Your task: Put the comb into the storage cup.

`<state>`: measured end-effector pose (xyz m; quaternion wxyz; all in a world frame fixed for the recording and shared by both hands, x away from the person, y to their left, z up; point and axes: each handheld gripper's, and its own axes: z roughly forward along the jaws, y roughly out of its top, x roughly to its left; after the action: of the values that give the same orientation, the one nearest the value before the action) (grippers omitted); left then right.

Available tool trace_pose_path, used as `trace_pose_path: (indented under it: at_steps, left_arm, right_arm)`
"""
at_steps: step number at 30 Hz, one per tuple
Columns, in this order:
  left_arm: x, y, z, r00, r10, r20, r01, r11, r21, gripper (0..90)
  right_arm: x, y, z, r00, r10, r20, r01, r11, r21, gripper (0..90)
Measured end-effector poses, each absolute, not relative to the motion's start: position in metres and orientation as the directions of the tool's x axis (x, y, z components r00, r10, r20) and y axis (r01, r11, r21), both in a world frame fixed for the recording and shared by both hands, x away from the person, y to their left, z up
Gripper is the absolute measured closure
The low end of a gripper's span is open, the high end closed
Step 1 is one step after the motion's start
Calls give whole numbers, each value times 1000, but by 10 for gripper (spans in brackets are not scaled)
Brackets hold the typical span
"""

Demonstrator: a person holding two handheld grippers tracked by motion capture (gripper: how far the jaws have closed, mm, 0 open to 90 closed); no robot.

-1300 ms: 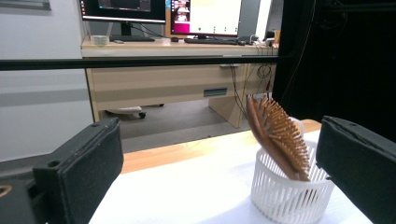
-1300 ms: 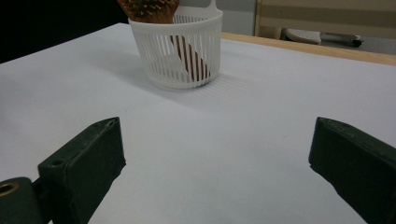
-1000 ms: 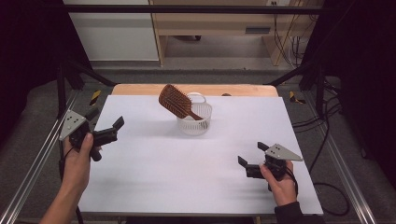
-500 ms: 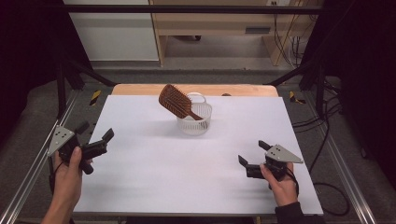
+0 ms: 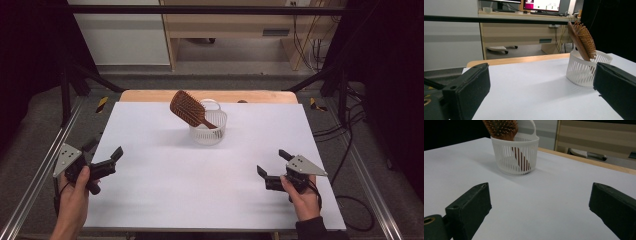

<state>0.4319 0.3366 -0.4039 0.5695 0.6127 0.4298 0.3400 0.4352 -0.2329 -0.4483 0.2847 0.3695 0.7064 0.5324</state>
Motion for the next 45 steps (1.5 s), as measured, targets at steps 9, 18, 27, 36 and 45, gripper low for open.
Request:
trace_pose_path:
  at_steps: [9,18,27,36,45]
  left_arm:
    - [427,334,-418,400,914,-65,166,-3,986,13]
    - [422,331,-429,407,912,-50,177,-24,984,16]
    - [416,328,-443,412,908,-77,196,-6,980,18]
    - [408,321,-451,414,907,-76,199,-8,980,22]
    - [408,319,-455,422,905,-62,178,-15,984,23]
  right_arm:
    - [435,-233,-448,-566,824,-18,211,165,963,43]
    - [435,-234,-449,-566,824,-25,203,169,964,41]
    - [434,-235,-449,-564,825,-27,200,169,965,41]
    - [431,-238,-449,-562,826,-26,203,168,965,41]
    - [422,-244,-453,-574,819,-17,218,173,960,35]
